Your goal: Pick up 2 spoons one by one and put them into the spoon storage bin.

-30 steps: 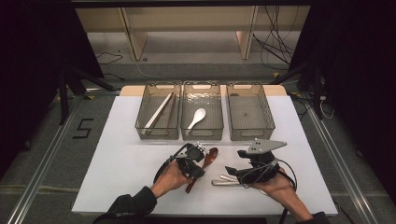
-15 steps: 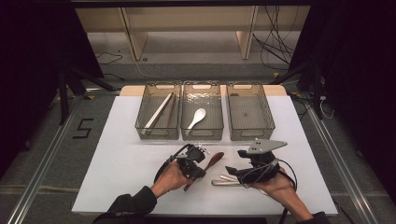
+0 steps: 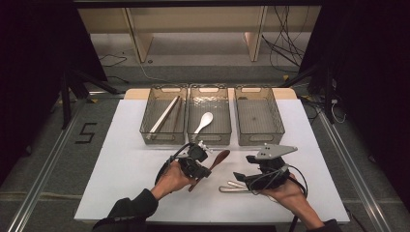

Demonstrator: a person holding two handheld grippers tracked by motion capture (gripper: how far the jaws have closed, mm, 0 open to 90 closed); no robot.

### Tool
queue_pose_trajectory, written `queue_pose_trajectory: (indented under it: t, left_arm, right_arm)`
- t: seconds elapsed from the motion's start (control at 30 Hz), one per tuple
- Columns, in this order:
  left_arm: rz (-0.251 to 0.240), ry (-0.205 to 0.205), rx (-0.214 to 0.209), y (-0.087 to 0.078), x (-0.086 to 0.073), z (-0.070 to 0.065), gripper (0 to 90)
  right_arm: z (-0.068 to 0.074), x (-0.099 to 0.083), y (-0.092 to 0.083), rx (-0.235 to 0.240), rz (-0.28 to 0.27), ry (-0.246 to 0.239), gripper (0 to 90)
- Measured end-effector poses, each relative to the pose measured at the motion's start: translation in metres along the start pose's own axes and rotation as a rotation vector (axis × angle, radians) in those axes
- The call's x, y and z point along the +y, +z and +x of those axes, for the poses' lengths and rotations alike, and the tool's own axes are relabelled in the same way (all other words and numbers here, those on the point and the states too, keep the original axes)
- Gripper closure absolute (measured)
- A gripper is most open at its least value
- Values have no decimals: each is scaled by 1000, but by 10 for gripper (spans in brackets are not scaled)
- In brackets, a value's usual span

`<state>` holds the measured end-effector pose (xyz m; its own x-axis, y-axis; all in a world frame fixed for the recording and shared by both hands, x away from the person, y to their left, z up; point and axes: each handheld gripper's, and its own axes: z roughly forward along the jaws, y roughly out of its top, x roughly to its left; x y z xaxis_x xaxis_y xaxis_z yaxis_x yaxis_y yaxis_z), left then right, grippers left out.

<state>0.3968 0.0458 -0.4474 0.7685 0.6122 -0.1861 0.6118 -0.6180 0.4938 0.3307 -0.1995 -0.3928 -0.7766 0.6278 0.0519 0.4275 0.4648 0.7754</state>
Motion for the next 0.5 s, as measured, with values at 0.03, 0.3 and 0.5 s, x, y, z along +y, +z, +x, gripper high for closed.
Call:
queue_pose_trajectory:
  t: [0.03,0.3,0.5]
  left_arm:
    - [-4,-2,-1,-1,0,1,837]
    - [-34,-11,-1,-8,1,7,836]
    - [-53,-9,4,-13,3,11,836]
  right_arm:
    - [0,0,0,1,0,-1,293]
    - [0,0,0,1,1,1,293]
    - [0,0,0,3,1,0,293]
